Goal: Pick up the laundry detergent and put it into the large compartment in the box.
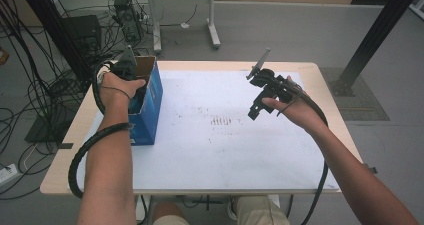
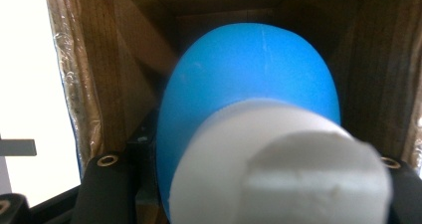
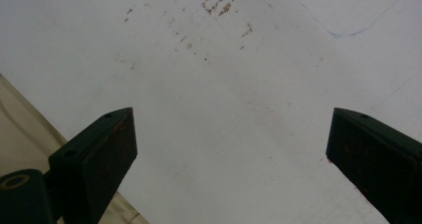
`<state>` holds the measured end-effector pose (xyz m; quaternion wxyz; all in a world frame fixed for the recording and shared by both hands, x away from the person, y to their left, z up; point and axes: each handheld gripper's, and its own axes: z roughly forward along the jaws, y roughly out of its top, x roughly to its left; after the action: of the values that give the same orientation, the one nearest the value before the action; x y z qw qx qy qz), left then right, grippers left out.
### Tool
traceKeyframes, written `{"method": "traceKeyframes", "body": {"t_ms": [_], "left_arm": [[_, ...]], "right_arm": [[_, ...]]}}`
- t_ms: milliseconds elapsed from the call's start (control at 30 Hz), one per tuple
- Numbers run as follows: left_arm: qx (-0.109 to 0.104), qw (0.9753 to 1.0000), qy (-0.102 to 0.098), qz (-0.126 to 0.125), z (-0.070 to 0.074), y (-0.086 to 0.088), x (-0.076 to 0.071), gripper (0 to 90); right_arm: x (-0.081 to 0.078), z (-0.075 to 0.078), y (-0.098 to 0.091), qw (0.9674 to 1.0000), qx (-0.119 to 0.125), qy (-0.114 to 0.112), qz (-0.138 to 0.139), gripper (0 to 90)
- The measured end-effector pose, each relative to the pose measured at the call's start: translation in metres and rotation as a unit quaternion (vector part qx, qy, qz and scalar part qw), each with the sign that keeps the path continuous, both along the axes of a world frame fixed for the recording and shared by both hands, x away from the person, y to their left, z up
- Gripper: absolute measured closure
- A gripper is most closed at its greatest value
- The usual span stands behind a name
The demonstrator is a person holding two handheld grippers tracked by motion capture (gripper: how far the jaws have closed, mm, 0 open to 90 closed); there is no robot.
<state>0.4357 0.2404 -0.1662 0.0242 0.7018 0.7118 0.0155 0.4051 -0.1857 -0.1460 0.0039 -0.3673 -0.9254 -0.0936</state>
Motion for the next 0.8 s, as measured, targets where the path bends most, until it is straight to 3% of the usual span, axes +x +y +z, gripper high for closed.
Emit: {"method": "traceKeyframes", "body": {"t_ms": [800], "left_arm": [[-0.001,1.0000,-0.001,0.001,-0.0004,0.0001,-0.0008,37.4]], "right_arm": [[-0.0012,0.0017,0.0042,1.0000,-0.002,-0.001,0.003,5.7]]}}
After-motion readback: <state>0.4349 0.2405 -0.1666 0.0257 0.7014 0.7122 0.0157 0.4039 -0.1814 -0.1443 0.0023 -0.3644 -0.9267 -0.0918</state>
